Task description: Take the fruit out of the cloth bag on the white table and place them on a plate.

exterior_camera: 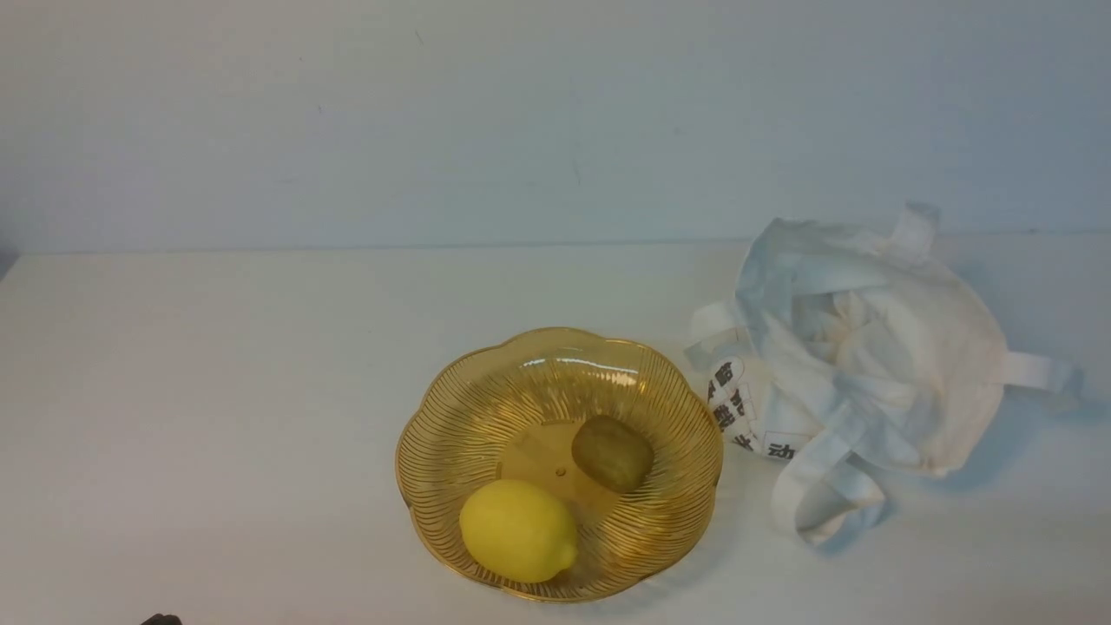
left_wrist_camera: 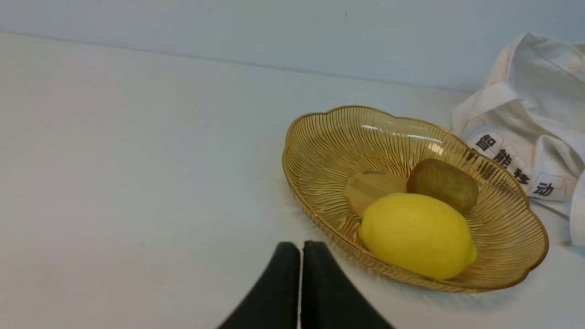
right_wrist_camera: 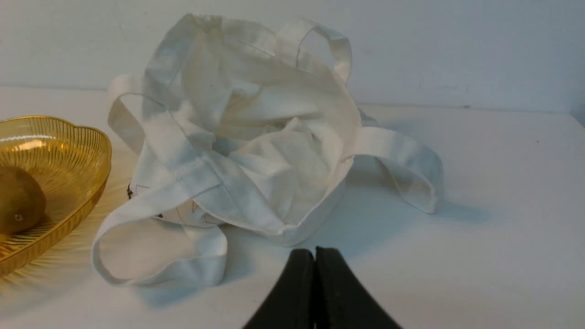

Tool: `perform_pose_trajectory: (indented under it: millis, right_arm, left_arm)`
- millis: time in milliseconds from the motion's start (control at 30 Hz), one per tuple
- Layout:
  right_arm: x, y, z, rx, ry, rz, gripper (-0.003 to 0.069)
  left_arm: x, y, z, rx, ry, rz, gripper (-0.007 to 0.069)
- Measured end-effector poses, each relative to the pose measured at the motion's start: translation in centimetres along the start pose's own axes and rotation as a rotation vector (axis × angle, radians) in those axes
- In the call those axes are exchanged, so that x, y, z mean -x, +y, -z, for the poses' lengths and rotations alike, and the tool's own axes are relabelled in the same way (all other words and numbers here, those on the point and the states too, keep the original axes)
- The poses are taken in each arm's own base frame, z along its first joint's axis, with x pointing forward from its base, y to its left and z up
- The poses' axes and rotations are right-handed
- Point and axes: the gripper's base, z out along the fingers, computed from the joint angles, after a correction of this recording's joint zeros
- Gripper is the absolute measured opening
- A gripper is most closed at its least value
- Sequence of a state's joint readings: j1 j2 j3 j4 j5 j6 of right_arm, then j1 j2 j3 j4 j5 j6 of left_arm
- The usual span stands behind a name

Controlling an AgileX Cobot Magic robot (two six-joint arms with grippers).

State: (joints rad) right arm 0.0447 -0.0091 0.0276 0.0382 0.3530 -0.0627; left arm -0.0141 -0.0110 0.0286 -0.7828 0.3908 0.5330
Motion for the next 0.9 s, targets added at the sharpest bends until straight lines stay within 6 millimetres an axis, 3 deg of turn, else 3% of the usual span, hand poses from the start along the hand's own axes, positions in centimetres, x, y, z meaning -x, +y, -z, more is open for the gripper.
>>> perform_pose_trajectory:
  millis: [900]
  right_arm:
    - [0.01,-0.05,0.01,-0.008,0.001,0.000,-0.0015]
  left_arm:
    - [-0.13,-0.39,0.08,-0.070,0.020,-0.015,-0.0008]
